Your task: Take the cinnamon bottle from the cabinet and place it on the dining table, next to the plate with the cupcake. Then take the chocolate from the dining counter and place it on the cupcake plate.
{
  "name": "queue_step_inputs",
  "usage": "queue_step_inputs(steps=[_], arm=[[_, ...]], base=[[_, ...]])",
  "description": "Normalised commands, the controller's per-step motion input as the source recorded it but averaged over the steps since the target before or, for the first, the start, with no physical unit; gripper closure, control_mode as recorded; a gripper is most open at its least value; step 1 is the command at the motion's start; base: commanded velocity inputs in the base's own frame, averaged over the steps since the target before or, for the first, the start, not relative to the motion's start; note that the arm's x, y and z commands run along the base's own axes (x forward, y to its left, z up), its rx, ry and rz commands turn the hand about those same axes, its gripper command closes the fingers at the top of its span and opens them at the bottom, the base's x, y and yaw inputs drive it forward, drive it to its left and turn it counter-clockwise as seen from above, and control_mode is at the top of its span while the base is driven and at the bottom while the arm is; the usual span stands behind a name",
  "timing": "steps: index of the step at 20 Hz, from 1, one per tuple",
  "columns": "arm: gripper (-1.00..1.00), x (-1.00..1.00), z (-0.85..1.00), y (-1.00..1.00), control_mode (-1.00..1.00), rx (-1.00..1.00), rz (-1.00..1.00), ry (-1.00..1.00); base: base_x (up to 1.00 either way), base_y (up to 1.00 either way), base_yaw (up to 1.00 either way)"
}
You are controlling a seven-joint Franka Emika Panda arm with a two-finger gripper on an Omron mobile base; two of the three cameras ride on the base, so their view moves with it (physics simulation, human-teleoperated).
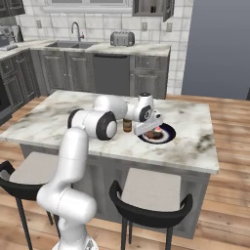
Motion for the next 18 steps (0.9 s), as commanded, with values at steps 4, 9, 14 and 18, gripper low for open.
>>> queue_step_inputs(steps=[4, 9, 14, 18], arm=[[1.00, 0.00, -0.03, 0.00, -1.00, 0.00, 0.02, 0.00], [-1.00, 0.00, 0.04, 0.00, -1.00, 0.00, 0.00, -0.01], [-1.00, 0.00, 0.28, 0.00, -1.00, 0.00, 0.00, 0.00], [-1.00, -0.03, 0.54, 0.02, -1.00, 0.00, 0.00, 0.00]], base=[[0.00, 0.00, 0.00], [0.00, 0.00, 0.00], [0.00, 0.00, 0.00], [0.00, 0.00, 0.00]])
